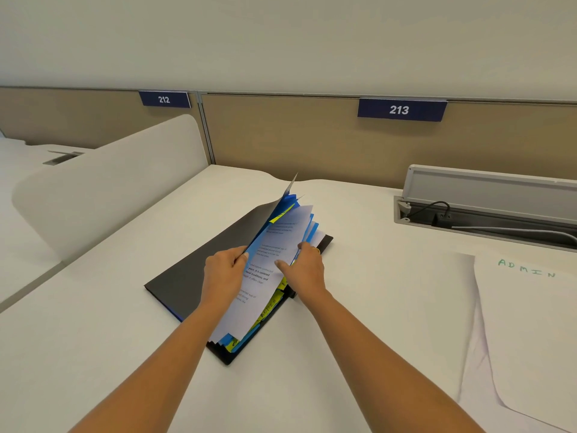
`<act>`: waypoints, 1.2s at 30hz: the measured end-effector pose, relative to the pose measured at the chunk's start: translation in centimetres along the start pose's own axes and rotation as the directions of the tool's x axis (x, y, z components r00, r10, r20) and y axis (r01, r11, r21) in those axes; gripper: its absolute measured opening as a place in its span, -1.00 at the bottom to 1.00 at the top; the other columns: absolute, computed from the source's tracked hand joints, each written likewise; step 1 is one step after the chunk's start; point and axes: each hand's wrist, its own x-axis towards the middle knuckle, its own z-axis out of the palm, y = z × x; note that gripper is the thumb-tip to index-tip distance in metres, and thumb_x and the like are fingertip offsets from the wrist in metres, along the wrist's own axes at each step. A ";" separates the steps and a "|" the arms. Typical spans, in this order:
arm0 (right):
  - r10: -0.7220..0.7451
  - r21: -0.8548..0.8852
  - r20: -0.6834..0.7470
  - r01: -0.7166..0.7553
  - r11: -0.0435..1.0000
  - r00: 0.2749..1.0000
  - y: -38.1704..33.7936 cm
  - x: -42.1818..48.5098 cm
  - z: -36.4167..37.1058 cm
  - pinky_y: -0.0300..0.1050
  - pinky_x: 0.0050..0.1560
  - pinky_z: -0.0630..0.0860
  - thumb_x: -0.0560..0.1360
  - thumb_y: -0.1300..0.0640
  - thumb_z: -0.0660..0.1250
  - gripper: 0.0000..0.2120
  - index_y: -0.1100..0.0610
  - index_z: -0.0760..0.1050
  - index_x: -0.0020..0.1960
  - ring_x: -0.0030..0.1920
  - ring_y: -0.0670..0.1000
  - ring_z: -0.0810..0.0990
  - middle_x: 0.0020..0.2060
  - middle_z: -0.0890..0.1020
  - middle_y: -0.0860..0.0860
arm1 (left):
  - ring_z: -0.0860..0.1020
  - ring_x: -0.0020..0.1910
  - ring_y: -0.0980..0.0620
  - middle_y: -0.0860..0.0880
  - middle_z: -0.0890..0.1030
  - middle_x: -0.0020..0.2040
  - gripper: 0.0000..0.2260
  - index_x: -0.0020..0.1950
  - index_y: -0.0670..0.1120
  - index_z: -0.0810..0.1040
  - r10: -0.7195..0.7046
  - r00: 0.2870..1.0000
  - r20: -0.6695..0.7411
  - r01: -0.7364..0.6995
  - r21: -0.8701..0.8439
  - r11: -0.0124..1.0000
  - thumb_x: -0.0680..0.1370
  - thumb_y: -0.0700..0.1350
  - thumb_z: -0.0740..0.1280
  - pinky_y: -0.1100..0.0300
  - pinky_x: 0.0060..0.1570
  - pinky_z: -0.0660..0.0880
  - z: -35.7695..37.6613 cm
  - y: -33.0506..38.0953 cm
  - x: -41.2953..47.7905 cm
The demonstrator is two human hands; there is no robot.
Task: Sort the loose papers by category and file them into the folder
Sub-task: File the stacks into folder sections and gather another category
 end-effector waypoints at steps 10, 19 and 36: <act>0.177 0.148 -0.068 -0.166 0.975 0.982 -0.5 1.3 0.2 -0.18 -0.14 0.34 0.43 0.08 0.44 -0.58 0.19 0.36 0.17 0.08 0.06 0.52 0.11 0.50 0.07 | 0.49 -0.32 0.12 -0.12 0.61 -0.11 -0.82 0.04 -0.19 0.58 -0.015 1.000 0.018 0.016 -0.058 0.998 0.60 -0.17 0.20 0.30 -0.29 0.44 -0.3 0.3 0.4; 0.257 0.056 -0.122 -0.252 0.966 0.959 -0.1 1.7 0.1 -0.17 -0.22 0.33 0.52 0.10 0.30 -0.83 0.11 0.45 -0.23 -0.21 0.06 0.47 -0.22 0.51 0.01 | 0.40 -0.26 0.01 -0.06 0.45 -0.27 -0.67 -0.34 0.12 0.35 -0.026 1.000 0.011 0.026 -0.070 0.997 0.58 -0.19 0.23 0.16 -0.18 0.39 -0.2 0.1 0.6; 0.225 0.333 -0.292 -0.121 0.935 0.930 -0.7 -1.5 -3.1 -0.16 -0.18 0.31 0.50 0.24 0.18 -0.92 0.25 0.39 -0.03 -0.18 0.09 0.43 -0.18 0.46 0.03 | 0.38 -0.34 -0.04 -0.15 0.48 -0.32 -0.60 -0.38 0.14 0.20 -0.030 0.998 -0.047 0.029 -0.020 0.999 0.58 -0.18 0.22 0.12 -0.23 0.37 0.1 1.5 0.9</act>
